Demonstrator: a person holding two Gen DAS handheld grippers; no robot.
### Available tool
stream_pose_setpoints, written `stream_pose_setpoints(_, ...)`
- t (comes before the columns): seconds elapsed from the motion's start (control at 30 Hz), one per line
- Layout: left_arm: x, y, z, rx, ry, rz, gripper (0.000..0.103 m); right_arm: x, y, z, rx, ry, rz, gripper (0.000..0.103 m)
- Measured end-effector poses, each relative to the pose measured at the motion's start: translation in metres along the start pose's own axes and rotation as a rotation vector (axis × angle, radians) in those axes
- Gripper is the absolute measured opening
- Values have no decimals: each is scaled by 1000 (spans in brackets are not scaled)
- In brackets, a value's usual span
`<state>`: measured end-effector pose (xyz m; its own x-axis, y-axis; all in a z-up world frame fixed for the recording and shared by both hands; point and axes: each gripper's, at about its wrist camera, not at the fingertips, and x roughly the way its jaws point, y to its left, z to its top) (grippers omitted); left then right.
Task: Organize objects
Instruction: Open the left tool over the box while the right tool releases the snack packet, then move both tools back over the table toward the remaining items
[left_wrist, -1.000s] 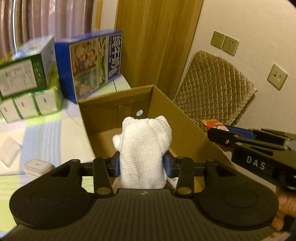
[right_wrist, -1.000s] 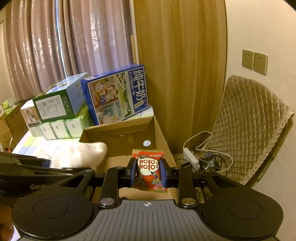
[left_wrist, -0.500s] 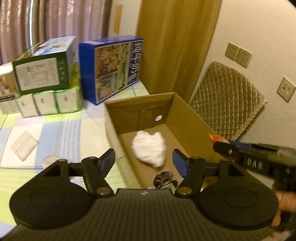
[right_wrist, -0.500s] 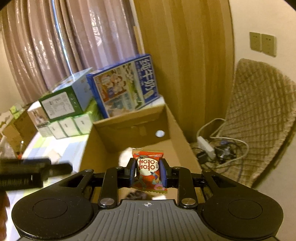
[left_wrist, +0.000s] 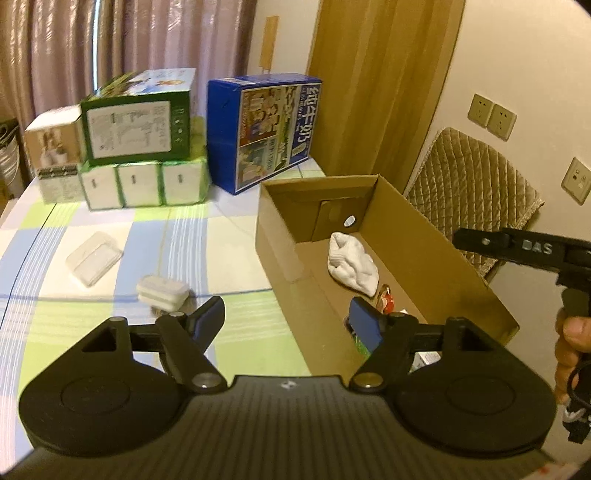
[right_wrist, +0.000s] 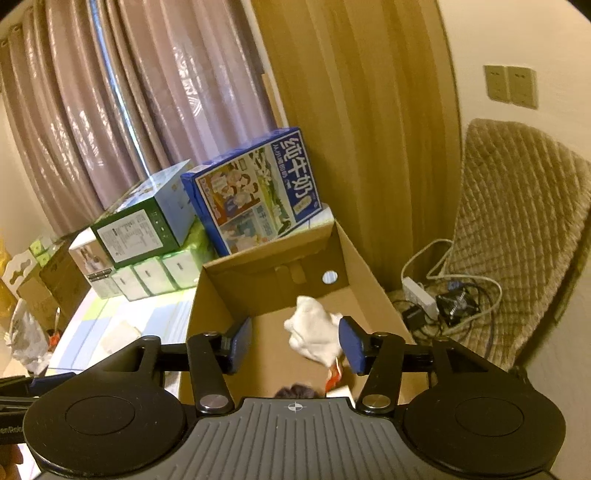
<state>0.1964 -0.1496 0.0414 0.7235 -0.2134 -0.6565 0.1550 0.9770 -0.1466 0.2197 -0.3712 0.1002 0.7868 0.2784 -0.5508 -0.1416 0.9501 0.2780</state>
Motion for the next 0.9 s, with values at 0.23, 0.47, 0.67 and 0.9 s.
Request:
stream_pose_setpoints(0.23, -25, 11, -21, -23, 21, 5, 74, -37, 19, -22, 10, -9, 1, 66)
stream_pose_setpoints(0.47, -57, 23, -35, -33, 8, 18, 83, -62, 51, -41, 4, -3, 28, 74)
stream_pose_setpoints(0.67, -83, 44, -52, -48, -5, 33, 92, -79, 86, -55, -18, -5, 55, 77)
stream_pose_setpoints(0.9, -108, 84, -74, -81, 3, 87, 101, -87, 132, -73, -89, -8, 94, 98)
